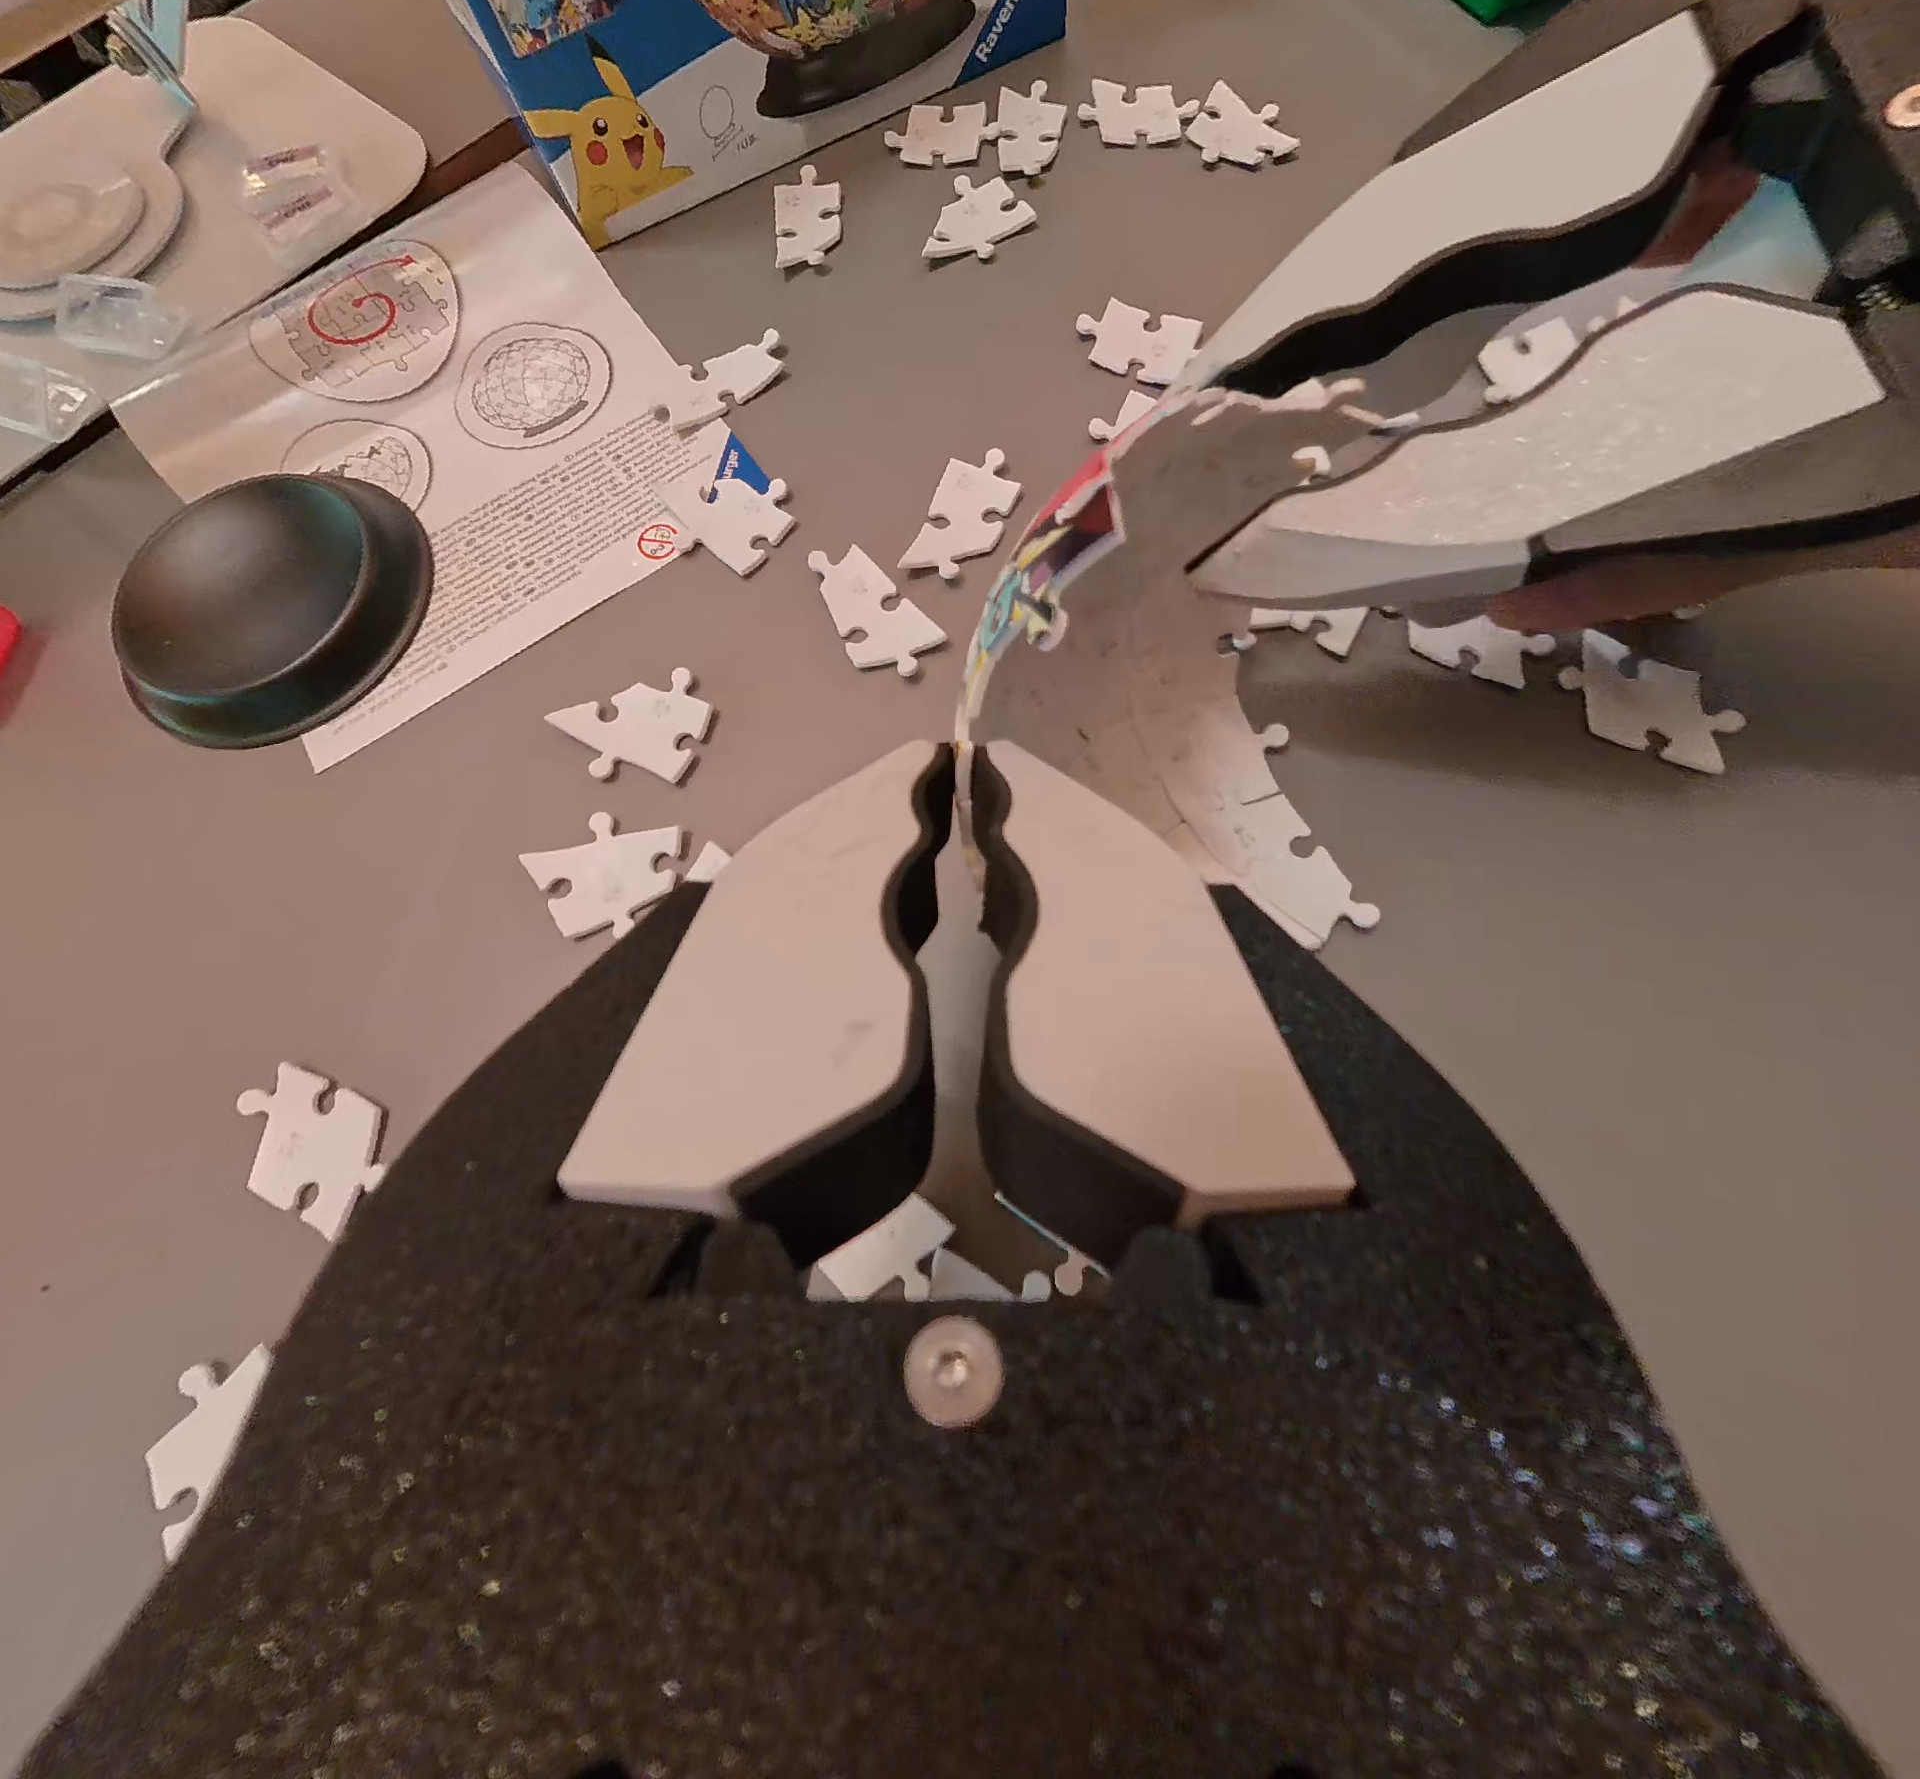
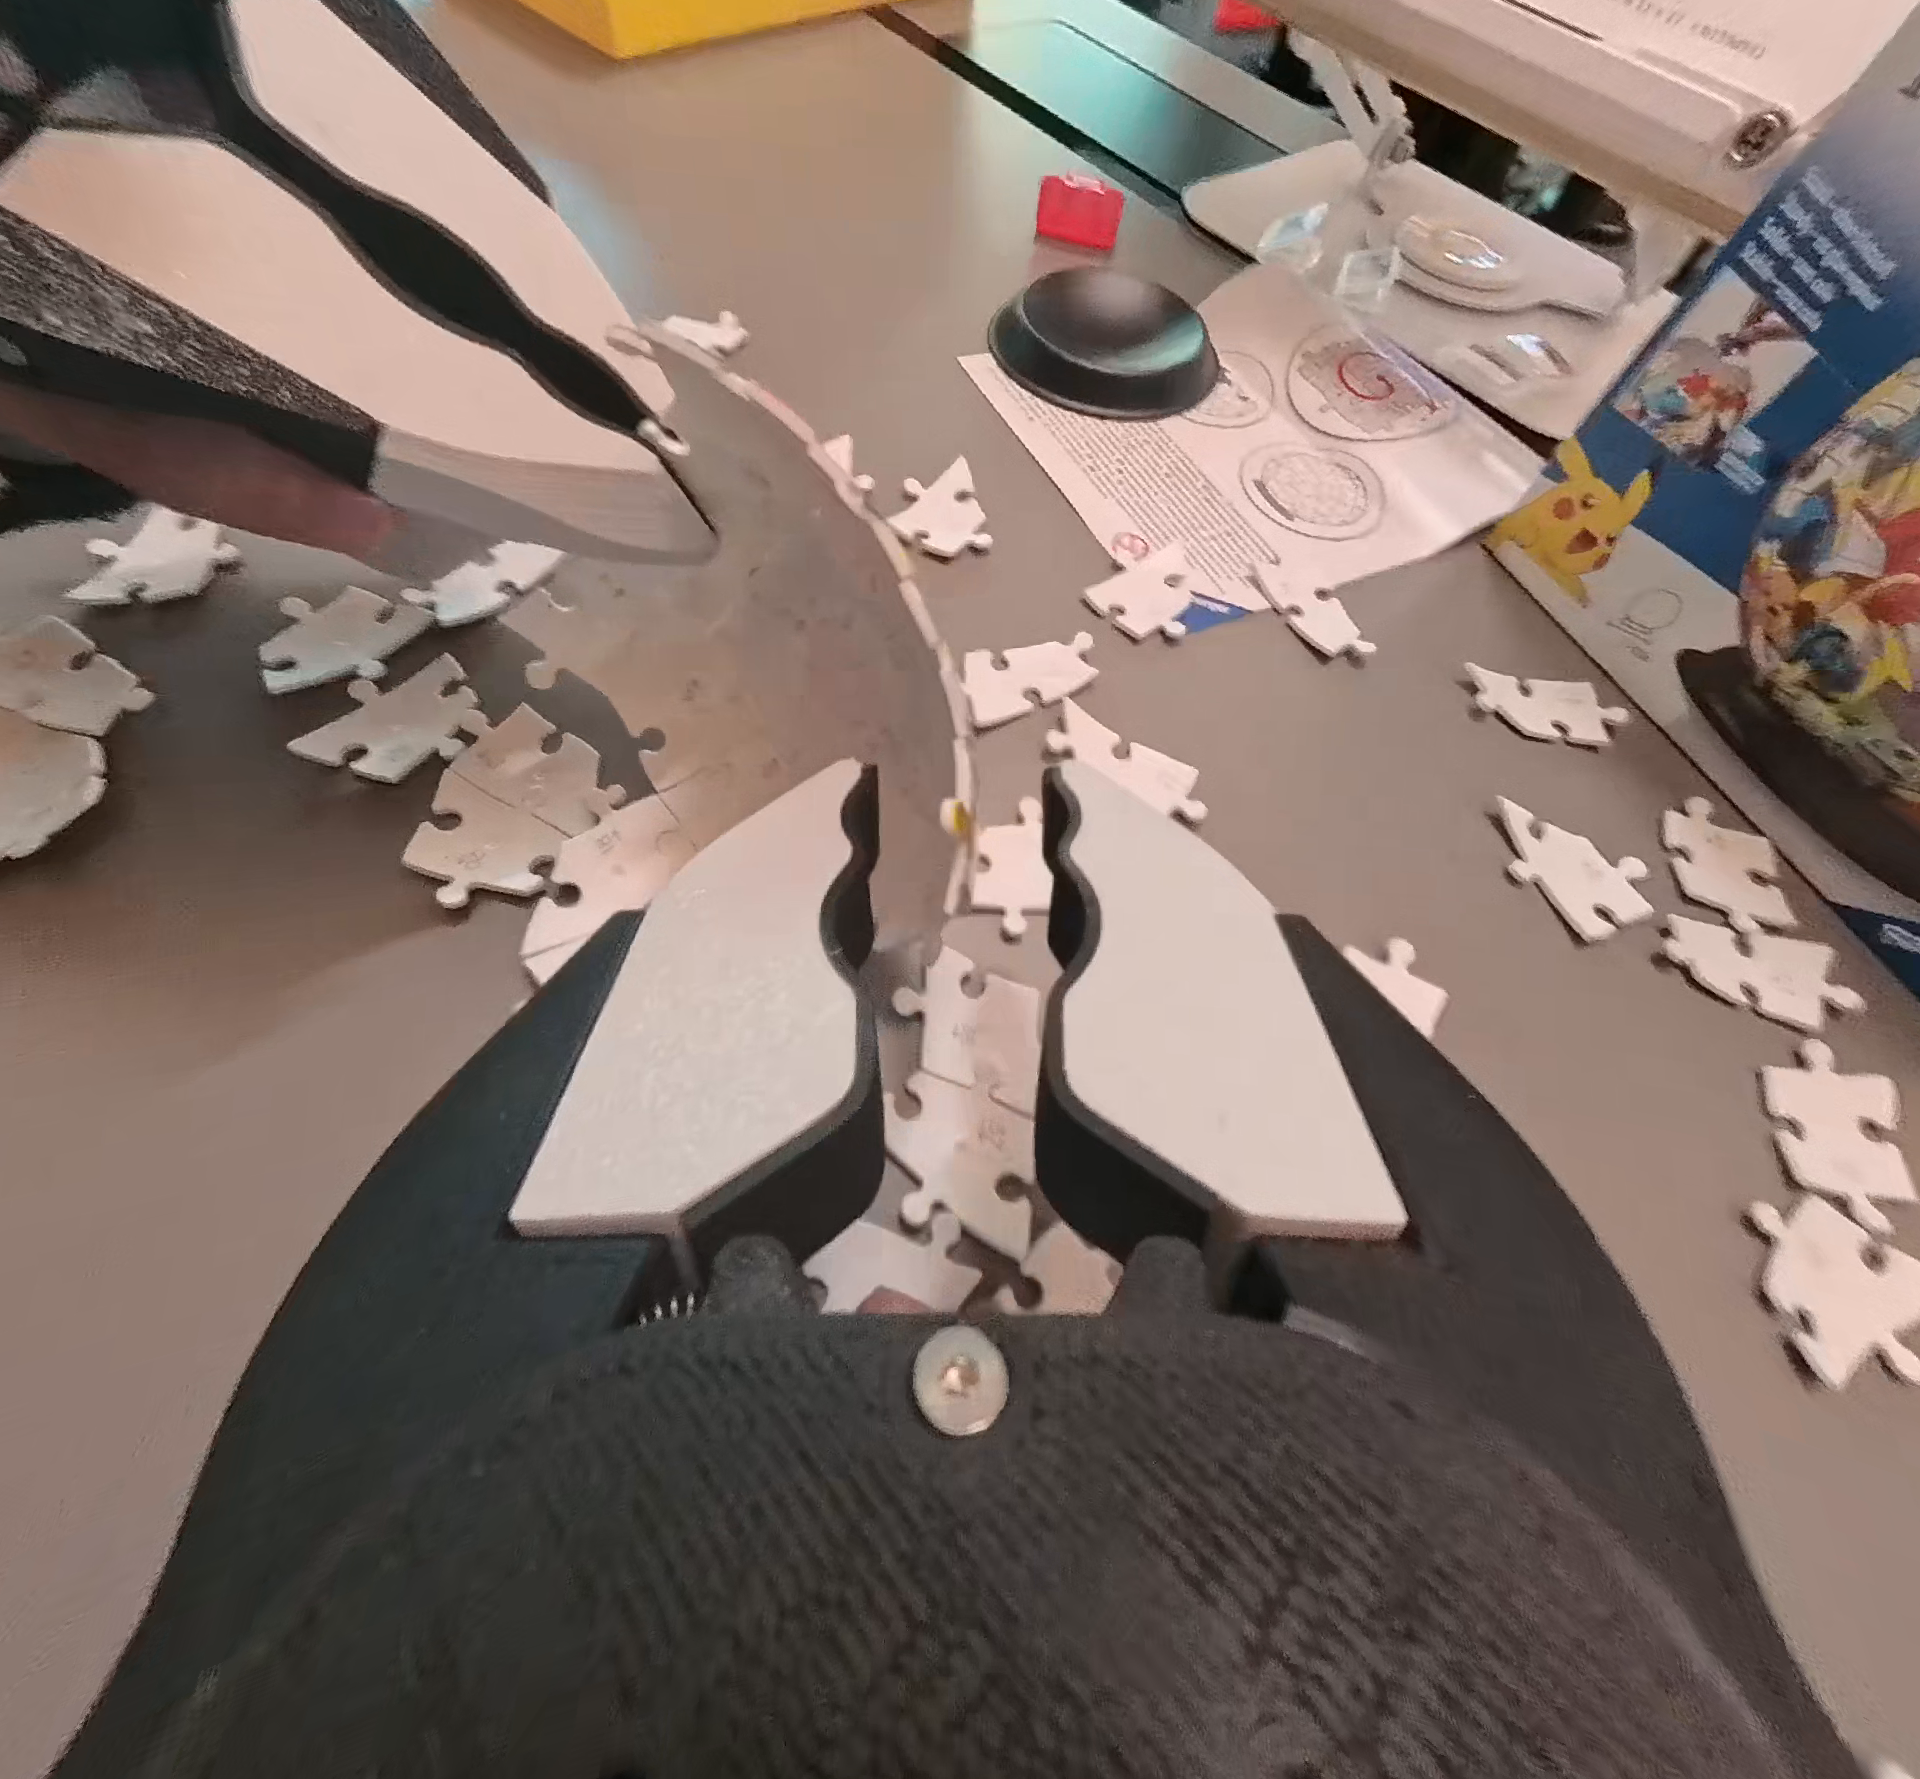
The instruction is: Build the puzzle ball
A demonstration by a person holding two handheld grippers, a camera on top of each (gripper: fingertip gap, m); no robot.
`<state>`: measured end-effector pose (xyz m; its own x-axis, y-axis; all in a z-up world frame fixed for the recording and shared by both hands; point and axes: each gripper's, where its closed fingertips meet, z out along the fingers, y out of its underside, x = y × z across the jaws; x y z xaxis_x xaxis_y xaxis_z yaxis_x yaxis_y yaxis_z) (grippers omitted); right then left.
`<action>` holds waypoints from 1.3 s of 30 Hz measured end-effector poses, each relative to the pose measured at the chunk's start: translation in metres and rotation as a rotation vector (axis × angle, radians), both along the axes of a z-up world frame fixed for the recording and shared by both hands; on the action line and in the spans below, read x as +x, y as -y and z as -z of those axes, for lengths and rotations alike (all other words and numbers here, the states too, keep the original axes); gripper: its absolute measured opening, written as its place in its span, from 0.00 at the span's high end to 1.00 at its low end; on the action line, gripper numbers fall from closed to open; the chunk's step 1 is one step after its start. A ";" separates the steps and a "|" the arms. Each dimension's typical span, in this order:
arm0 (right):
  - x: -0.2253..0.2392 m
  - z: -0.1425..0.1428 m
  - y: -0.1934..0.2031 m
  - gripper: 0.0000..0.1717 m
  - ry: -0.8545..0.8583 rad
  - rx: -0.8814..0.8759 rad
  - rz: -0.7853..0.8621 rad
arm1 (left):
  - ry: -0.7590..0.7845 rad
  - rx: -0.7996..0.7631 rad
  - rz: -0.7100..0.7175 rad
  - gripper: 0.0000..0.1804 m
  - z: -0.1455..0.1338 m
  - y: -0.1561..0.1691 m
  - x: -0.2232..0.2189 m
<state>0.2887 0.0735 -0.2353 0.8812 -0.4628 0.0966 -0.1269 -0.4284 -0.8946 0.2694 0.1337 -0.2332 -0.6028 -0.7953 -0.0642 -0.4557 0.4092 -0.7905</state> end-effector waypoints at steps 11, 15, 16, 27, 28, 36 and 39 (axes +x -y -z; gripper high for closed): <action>-0.003 -0.006 -0.004 0.97 0.281 -0.076 0.000 | 0.011 0.018 0.005 0.97 0.007 -0.002 0.004; -0.005 -0.009 0.000 0.96 0.395 -0.098 0.047 | 0.016 0.051 -0.009 0.91 0.008 -0.004 0.004; -0.005 -0.011 0.001 0.96 0.419 -0.099 0.057 | 0.016 0.051 -0.013 0.89 0.008 -0.005 0.004; -0.005 -0.016 0.003 0.96 0.516 -0.178 0.080 | -0.112 0.044 -0.019 0.83 0.016 -0.022 -0.045; -0.005 -0.016 0.002 0.96 0.518 -0.181 0.075 | -0.146 0.035 -0.005 0.82 0.025 -0.020 -0.054; -0.005 -0.022 0.004 0.97 0.561 -0.197 0.080 | -0.229 0.037 0.026 0.82 0.048 -0.018 -0.057; -0.005 -0.026 0.007 0.97 0.582 -0.192 0.094 | -0.309 -0.058 0.021 0.84 0.050 -0.012 -0.053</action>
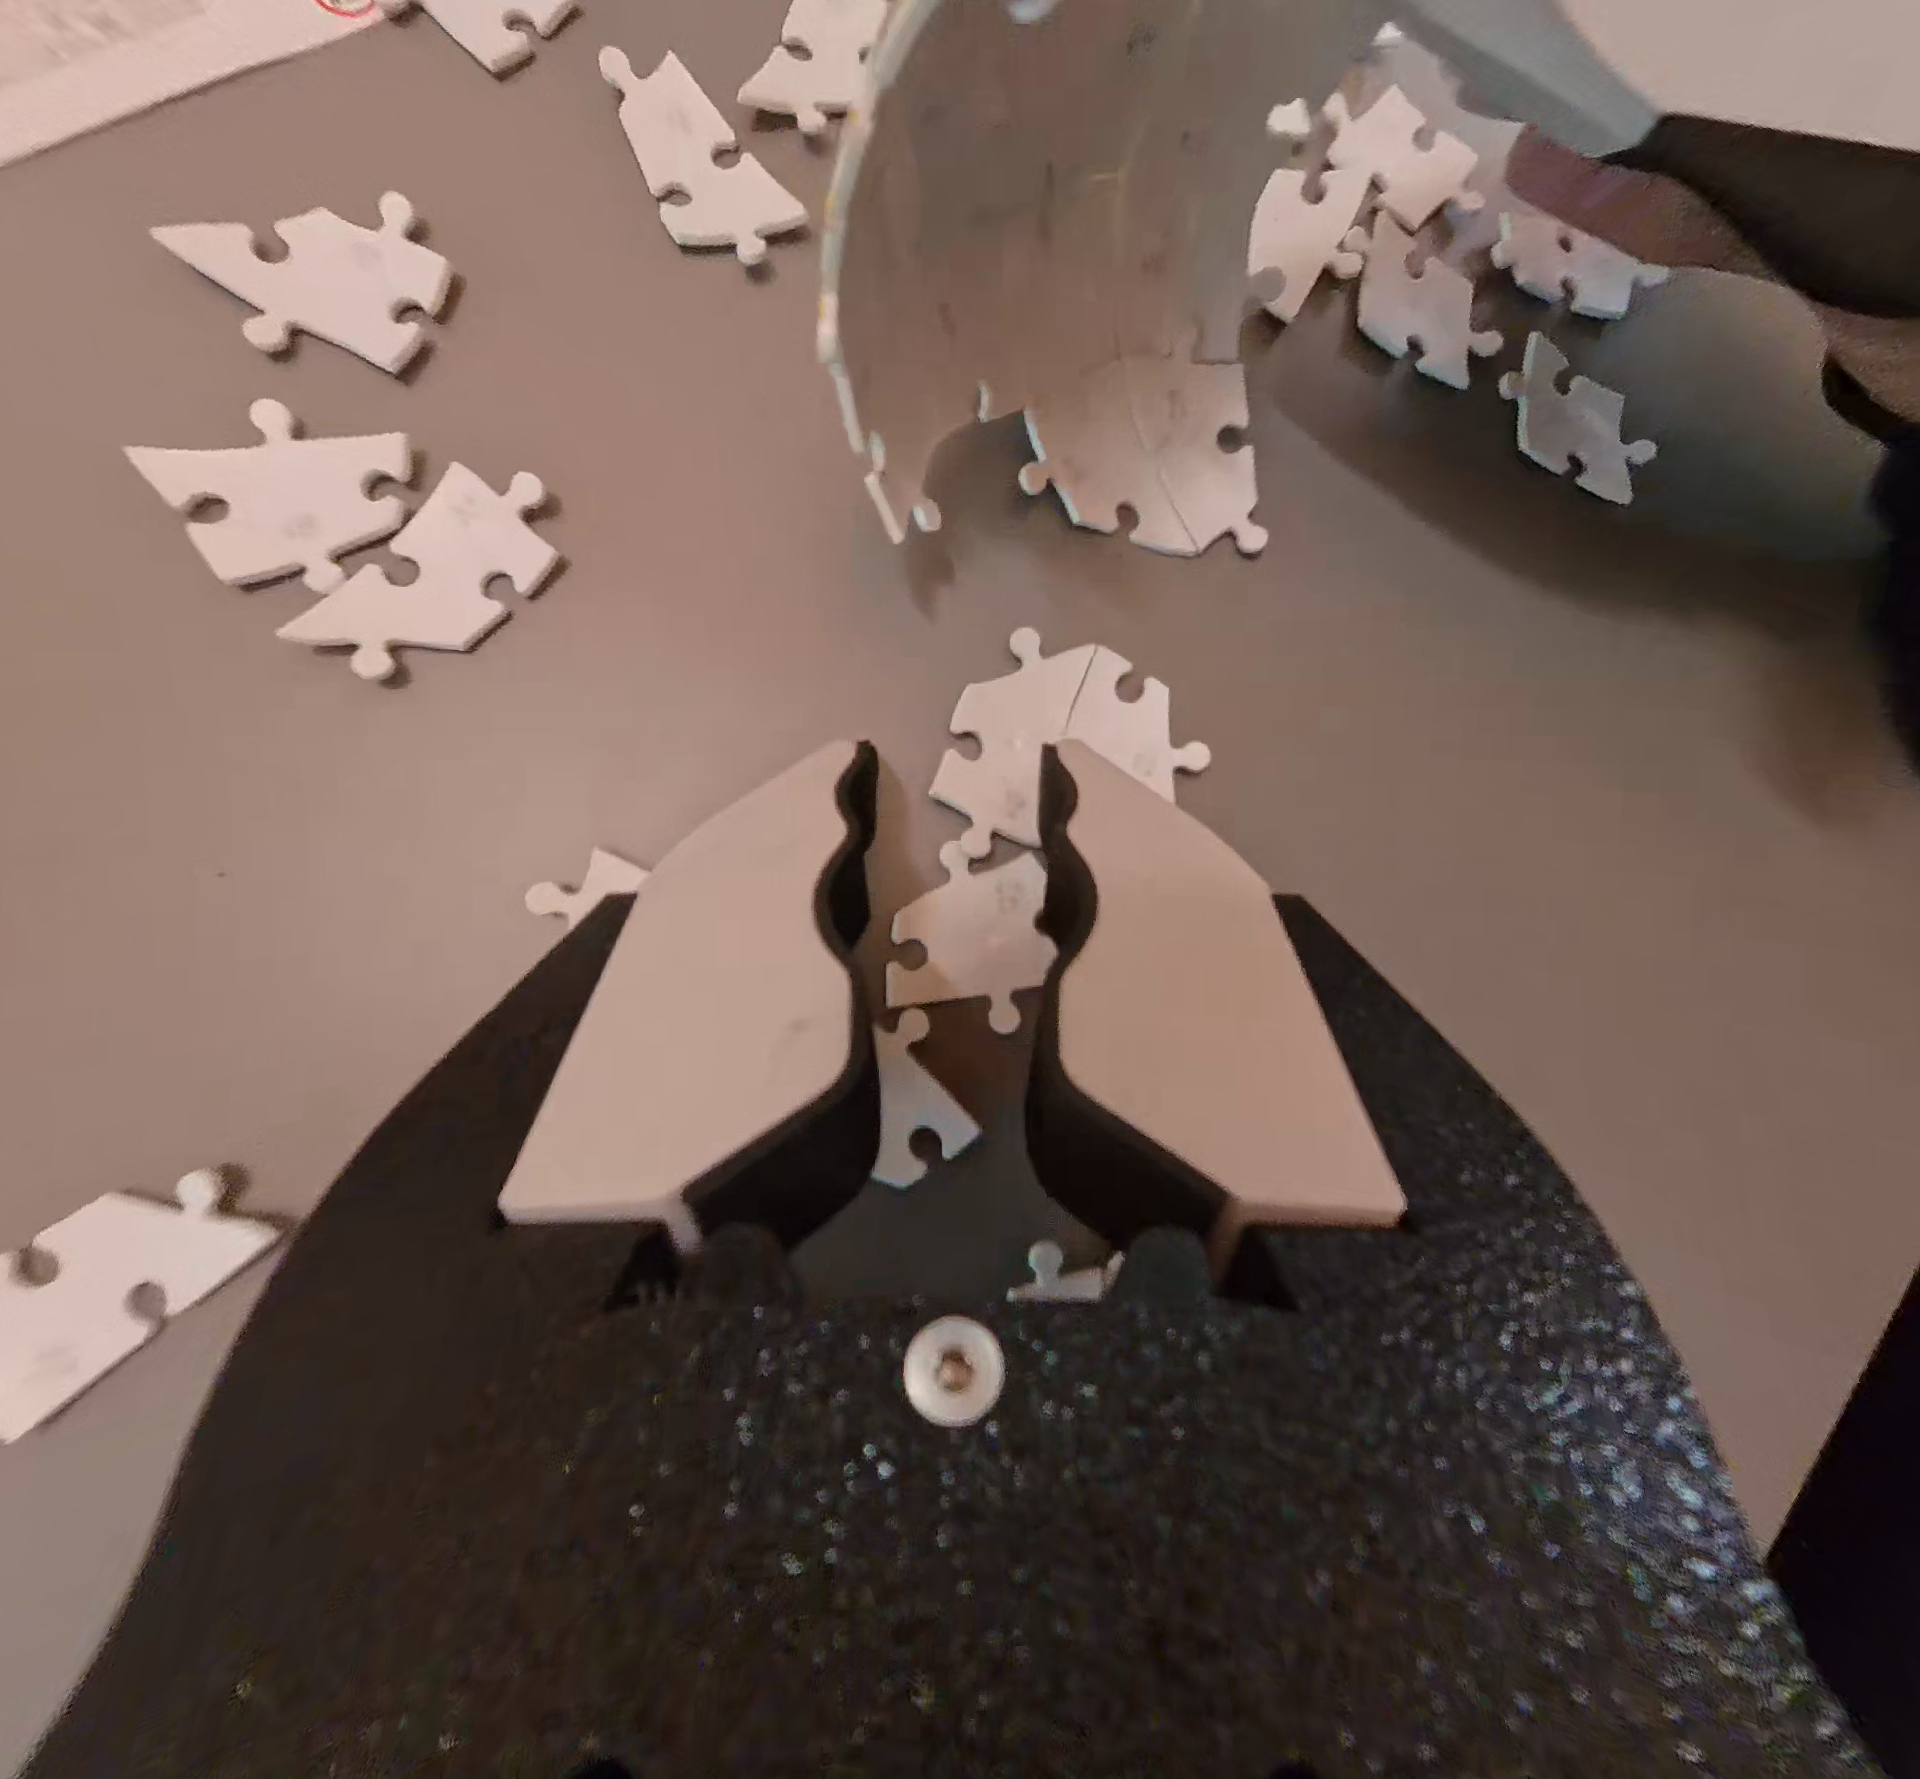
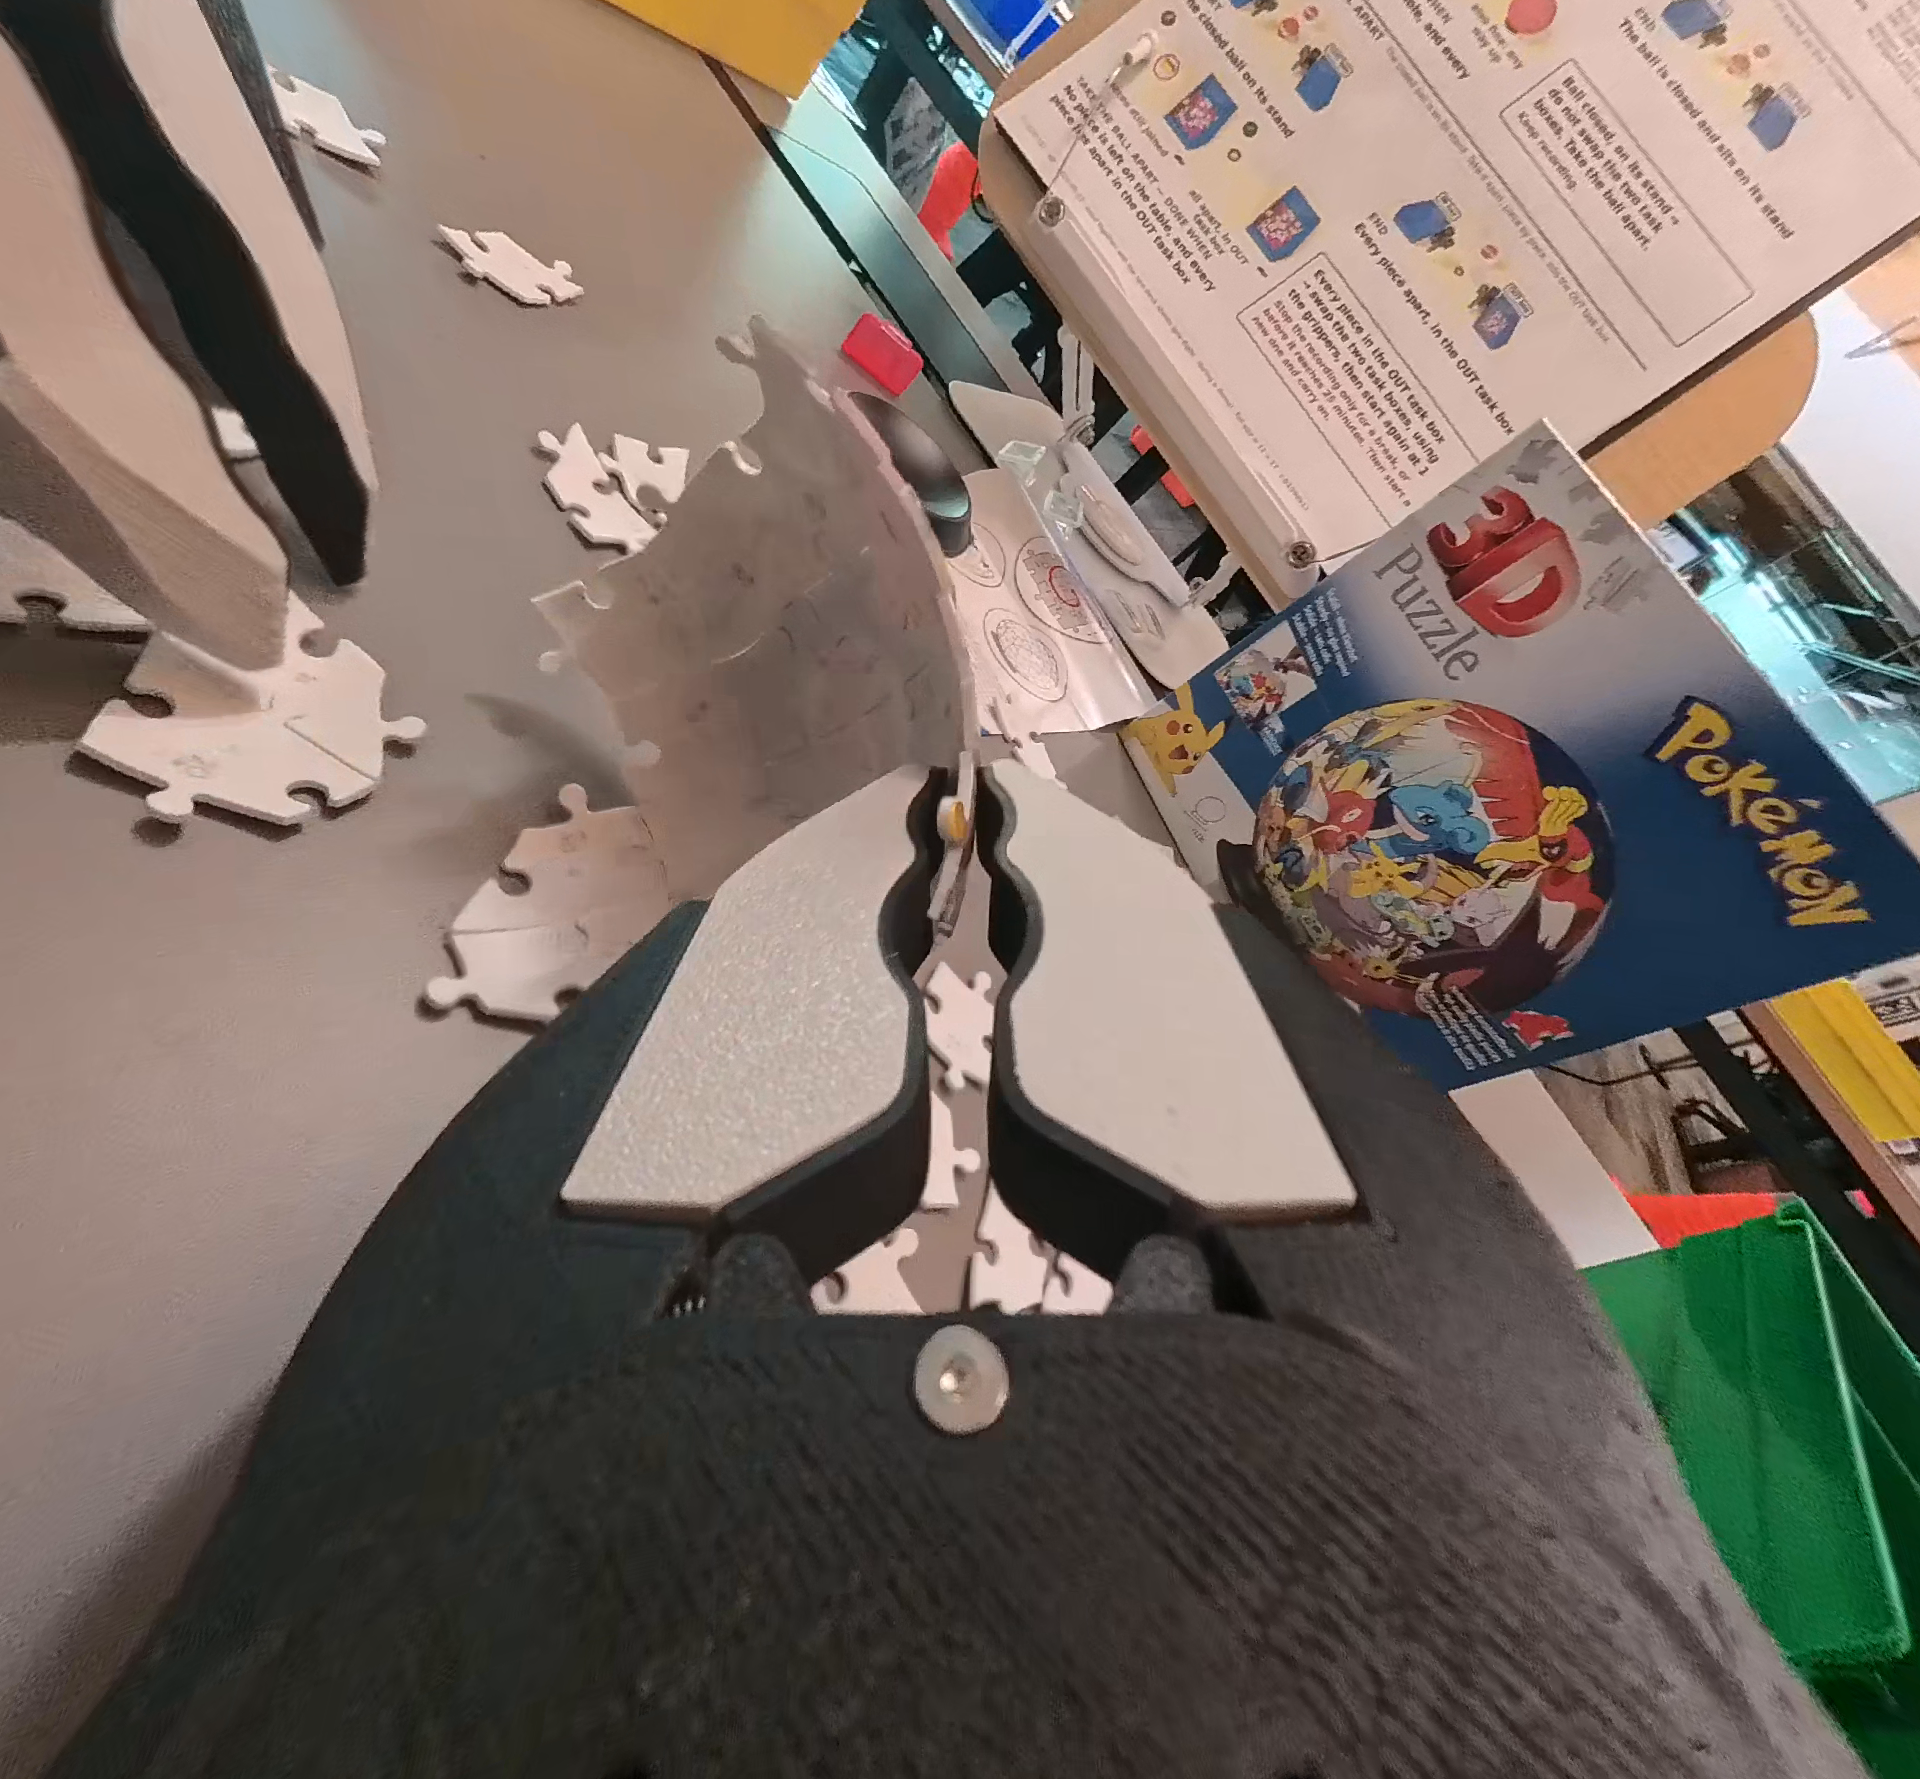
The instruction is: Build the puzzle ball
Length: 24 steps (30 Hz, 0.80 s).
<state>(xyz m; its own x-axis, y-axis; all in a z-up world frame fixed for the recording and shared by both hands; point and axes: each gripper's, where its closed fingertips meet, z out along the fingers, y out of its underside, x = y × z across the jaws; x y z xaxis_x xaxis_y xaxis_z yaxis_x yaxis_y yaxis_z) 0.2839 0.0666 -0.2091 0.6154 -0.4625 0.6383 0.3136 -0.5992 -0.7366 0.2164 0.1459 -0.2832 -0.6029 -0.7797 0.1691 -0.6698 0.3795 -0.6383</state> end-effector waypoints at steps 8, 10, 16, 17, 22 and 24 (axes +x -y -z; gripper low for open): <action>-0.001 -0.002 -0.001 0.97 0.046 -0.025 0.013 | 0.031 0.053 0.015 0.96 0.003 0.004 -0.001; -0.001 -0.002 -0.001 0.97 0.048 -0.028 0.013 | 0.046 0.041 0.002 0.98 0.000 0.004 0.000; -0.001 -0.002 -0.001 0.97 0.044 -0.023 0.012 | 0.121 0.049 -0.074 0.98 -0.006 -0.008 0.017; -0.001 -0.002 -0.001 0.97 0.044 -0.023 0.012 | 0.134 0.062 -0.081 0.92 -0.006 -0.010 0.019; 0.000 -0.001 0.000 0.97 0.042 -0.025 0.017 | 0.090 0.062 -0.105 0.78 -0.010 -0.009 0.002; 0.000 0.000 -0.001 0.97 0.043 -0.030 0.017 | 0.064 0.088 -0.087 0.76 -0.009 -0.004 -0.005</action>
